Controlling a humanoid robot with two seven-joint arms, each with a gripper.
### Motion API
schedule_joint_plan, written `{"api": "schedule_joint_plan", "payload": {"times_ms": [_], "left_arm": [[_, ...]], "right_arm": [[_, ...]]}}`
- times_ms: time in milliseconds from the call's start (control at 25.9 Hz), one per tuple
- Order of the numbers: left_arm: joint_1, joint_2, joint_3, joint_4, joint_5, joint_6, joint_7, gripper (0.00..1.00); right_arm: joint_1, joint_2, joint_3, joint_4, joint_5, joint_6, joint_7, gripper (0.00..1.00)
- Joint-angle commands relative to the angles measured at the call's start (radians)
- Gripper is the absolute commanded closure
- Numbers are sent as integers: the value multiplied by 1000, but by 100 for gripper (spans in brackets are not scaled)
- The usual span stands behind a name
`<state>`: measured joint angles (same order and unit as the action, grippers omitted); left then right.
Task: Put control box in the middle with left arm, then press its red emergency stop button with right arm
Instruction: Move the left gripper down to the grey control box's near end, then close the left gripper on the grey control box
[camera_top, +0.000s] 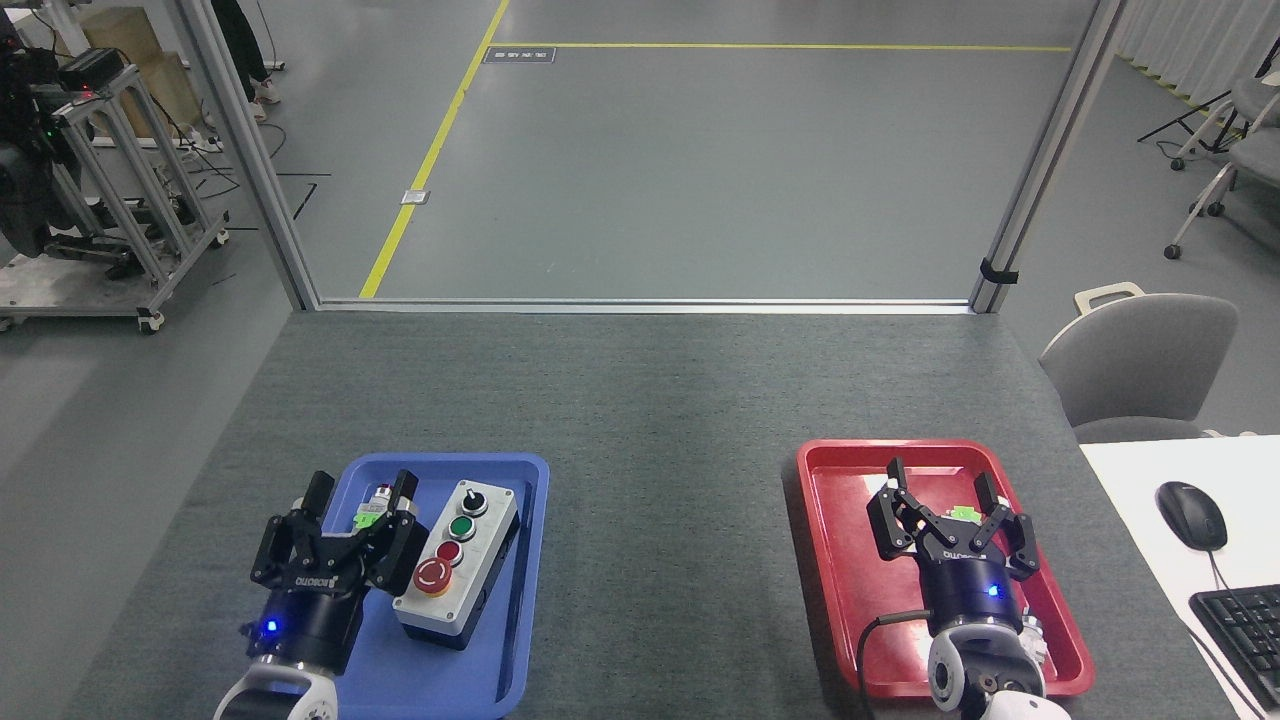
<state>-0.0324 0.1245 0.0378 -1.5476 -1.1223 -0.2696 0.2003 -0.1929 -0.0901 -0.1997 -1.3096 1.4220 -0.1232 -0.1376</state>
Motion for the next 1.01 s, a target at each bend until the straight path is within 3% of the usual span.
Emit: {"api": "schedule_joint_plan", "payload": {"times_ms": [0,116,271,348,696,967], "left_arm": [[83,3,-4,-20,-20,-134,4,2],[149,3,-10,-31,-117,-141,-1,2],[146,-11,-16,-23,-405,-140,2,2],[146,-14,-19,-17,-481,-140,7,2],[95,-13,-82,113,-501,-17,-4,2],[68,-16,-96,169,-597,93,-4,2]], "right_arm": [[0,0,0,0,0,-3,-1,0],[1,-4,0,0,0,-3,-1,0],[1,-7,0,0,0,-3,-1,0],[1,-7,0,0,0,-4,-1,0],[1,-8,-1,0,-2,-3,-1,0],[1,-7,-1,1,-2,-1,-1,0]]}}
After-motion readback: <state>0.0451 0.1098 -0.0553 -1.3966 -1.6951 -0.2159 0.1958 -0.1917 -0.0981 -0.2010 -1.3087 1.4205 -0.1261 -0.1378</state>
